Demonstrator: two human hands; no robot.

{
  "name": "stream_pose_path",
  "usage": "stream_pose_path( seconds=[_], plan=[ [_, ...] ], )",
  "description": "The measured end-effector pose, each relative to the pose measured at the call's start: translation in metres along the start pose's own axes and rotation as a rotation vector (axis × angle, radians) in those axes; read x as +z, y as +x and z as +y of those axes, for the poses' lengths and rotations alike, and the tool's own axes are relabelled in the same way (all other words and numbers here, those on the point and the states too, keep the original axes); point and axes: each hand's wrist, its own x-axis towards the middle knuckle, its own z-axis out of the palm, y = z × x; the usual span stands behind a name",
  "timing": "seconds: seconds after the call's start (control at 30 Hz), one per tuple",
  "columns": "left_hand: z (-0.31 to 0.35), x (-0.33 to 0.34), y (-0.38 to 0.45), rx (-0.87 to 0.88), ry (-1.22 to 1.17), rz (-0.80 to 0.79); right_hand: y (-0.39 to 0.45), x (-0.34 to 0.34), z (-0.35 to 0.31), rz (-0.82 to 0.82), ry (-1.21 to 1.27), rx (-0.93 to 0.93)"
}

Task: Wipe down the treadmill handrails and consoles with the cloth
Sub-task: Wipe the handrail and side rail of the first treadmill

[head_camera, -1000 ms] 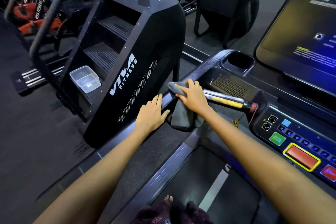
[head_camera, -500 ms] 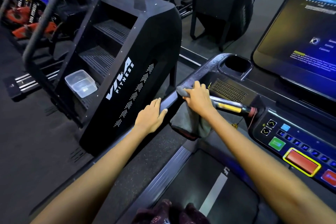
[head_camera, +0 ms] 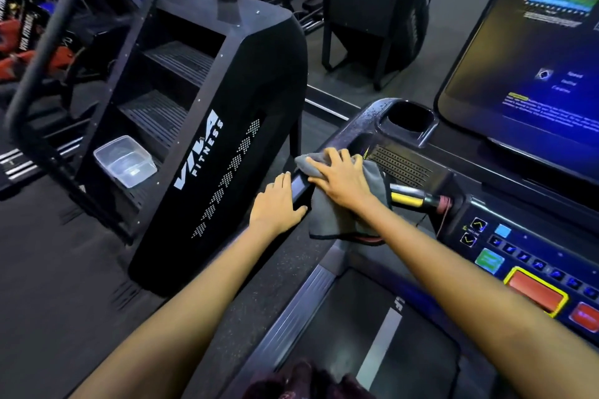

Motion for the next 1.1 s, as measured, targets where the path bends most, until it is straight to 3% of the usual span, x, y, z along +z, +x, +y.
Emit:
stream_pose_path(
  seconds=[0.17,0.43,0.63,0.7,0.87,1.1],
  plan=[
    [0.001,-0.002,-0.001,0.003,-0.022,0.010,0.036,-0.006,0.006,-0.088,0.083,0.217],
    [-0.001,-0.003,-0.002,0.001,-0.015,-0.006,0.003,0.006,0.003,-0.096,-0.065,0.078],
    [-0.001,-0.003,-0.004,-0.008,-0.041,-0.016,0.040,-0.005,0.028,-0.191,0.000,0.171],
    [-0.001,-0.005,-0.005,-0.011,-0.056,-0.007,0.044,-0.008,0.024,-0.172,-0.077,0.114],
    [-0.001,-0.005,-0.006,-0.007,-0.077,-0.005,0.024,-0.006,0.037,-0.126,-0.180,-0.264],
    [-0.006,-0.003,-0.001,0.052,-0.110,-0.015,0.049,-0.015,0.028,-0.214,-0.062,0.142]
  ],
)
